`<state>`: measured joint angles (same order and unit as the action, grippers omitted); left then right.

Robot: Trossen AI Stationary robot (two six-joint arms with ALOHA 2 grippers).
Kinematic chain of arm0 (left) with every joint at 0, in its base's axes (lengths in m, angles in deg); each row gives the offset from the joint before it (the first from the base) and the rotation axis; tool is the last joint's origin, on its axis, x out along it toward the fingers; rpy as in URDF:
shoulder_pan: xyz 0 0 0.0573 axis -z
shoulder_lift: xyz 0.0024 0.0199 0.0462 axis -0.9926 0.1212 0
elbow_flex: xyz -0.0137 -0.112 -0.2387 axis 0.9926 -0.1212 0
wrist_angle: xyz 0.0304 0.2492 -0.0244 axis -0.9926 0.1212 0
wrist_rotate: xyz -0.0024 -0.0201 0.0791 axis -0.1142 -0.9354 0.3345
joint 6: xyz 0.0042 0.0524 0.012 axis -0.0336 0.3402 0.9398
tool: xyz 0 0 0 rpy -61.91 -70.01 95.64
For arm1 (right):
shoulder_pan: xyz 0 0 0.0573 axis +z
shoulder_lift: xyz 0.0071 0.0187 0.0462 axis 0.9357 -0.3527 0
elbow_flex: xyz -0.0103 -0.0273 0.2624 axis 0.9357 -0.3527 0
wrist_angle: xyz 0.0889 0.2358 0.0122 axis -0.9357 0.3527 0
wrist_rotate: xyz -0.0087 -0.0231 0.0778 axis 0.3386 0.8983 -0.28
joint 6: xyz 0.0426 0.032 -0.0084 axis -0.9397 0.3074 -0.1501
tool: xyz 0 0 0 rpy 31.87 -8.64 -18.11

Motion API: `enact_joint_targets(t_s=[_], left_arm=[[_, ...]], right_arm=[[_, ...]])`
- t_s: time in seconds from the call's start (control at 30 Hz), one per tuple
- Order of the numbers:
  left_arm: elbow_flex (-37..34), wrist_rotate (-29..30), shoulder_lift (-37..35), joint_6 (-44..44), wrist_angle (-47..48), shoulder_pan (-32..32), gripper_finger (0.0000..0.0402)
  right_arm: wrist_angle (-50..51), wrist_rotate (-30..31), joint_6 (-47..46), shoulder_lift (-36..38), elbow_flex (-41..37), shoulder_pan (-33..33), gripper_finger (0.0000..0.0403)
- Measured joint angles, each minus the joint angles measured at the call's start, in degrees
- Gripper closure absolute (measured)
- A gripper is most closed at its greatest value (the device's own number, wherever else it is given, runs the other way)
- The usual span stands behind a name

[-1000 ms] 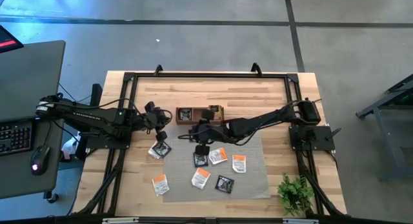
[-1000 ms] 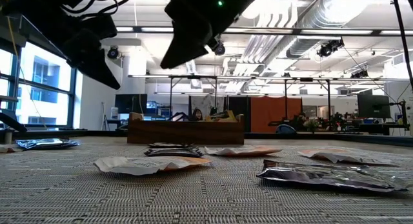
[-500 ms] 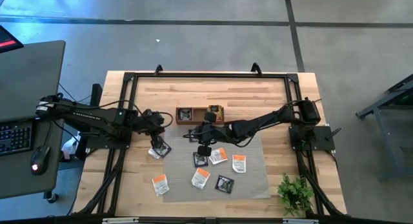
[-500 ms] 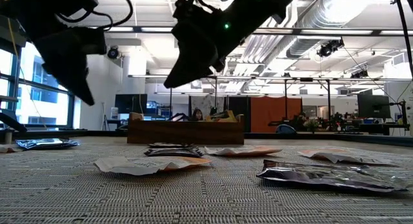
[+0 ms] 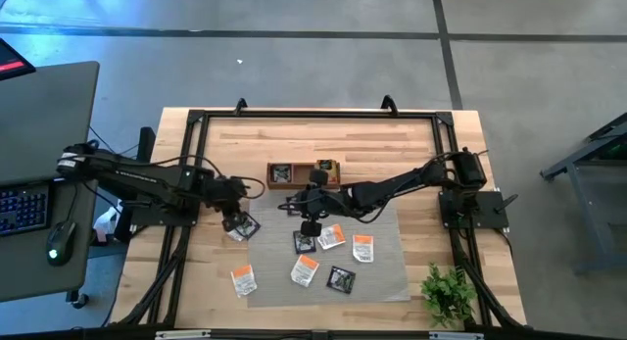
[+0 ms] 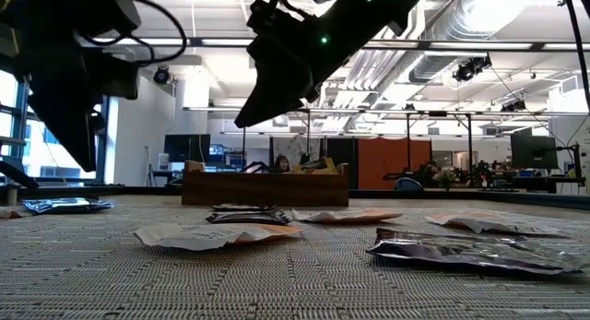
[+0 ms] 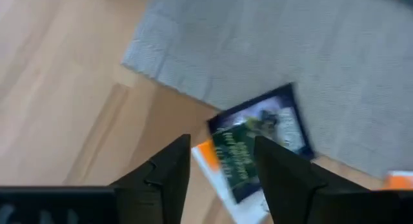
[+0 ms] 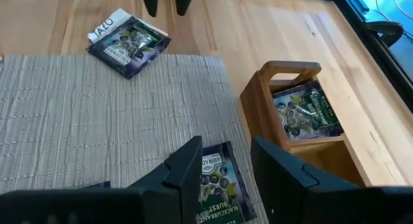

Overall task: Pick & Place Tea
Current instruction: Put the violet tea bag into the left section of the wooden organizer

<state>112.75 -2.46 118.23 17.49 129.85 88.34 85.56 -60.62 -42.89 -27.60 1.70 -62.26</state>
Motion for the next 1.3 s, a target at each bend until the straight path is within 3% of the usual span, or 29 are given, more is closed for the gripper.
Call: enact_joint_targets(t_s=[0.8, 1.3], left_arm=[[0.12, -0.08, 16.36, 2.54, -6.63, 0.0, 0.0237], [1.37, 3.78, 17.28, 2.92, -5.42, -0.02, 0.0397]], right_arm=[[0.18, -1.75, 0.17, 0.0, 0.0, 0.0, 0.0274], [0.18, -1.73, 0.17, 0.0, 0.0, 0.0, 0.0274]])
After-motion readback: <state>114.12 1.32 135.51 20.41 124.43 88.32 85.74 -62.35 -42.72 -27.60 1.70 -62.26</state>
